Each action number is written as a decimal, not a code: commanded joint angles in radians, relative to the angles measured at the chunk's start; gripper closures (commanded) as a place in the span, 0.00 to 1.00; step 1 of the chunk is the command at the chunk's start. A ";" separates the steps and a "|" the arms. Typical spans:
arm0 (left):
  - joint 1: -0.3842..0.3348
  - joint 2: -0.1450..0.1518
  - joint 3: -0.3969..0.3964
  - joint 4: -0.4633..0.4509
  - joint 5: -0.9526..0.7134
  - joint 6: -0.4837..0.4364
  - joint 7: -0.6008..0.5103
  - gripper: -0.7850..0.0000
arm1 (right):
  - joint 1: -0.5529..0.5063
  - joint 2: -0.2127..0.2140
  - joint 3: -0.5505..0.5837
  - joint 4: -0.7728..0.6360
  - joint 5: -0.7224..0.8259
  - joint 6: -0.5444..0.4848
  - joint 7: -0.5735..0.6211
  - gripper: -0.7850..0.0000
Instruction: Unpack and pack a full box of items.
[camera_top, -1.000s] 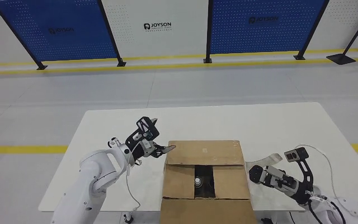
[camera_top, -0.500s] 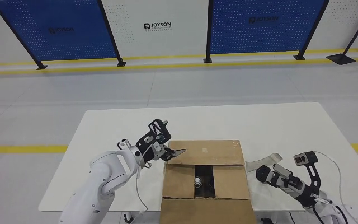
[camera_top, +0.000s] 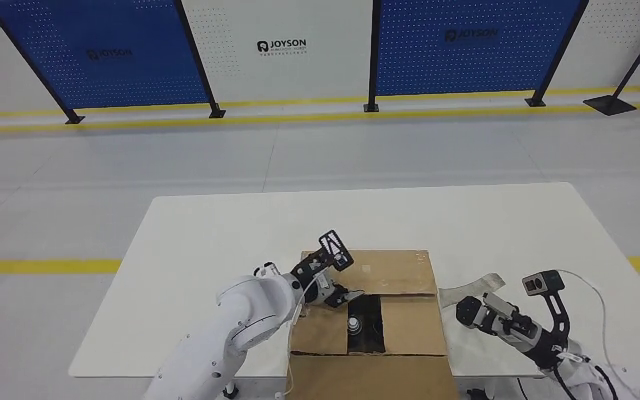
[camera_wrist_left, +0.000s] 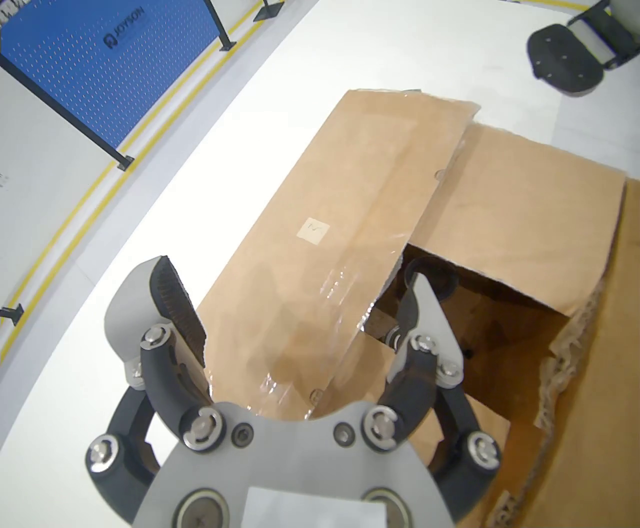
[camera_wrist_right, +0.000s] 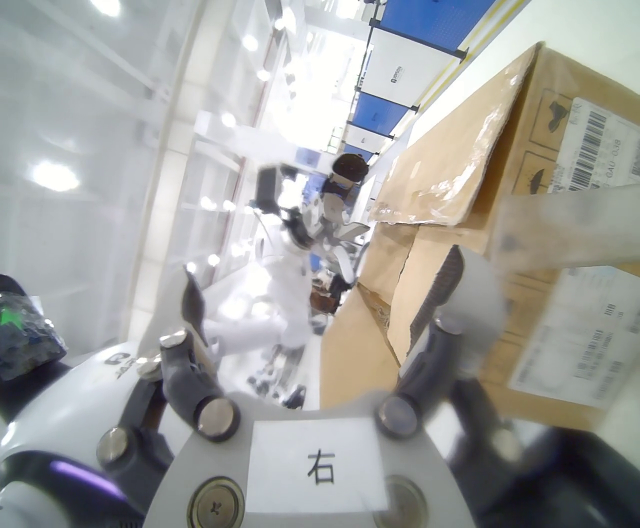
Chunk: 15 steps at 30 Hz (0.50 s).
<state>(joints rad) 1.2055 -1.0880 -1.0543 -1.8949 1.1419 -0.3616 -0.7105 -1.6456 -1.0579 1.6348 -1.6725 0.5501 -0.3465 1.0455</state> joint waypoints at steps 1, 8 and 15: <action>-0.021 -0.005 0.020 0.024 -0.005 0.001 -0.016 0.00 | -0.010 0.001 0.010 0.003 0.001 0.009 -0.007 0.00; -0.074 -0.018 0.060 0.098 0.002 -0.006 -0.016 0.00 | -0.039 0.006 0.036 -0.010 0.001 0.022 -0.010 0.00; -0.081 -0.019 0.080 0.103 0.043 -0.039 -0.036 0.00 | -0.054 0.007 0.038 -0.019 -0.002 0.022 -0.017 0.00</action>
<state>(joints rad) 1.1268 -1.1074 -0.9797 -1.7897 1.1638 -0.3957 -0.7421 -1.6988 -1.0510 1.6746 -1.6888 0.5485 -0.3246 1.0299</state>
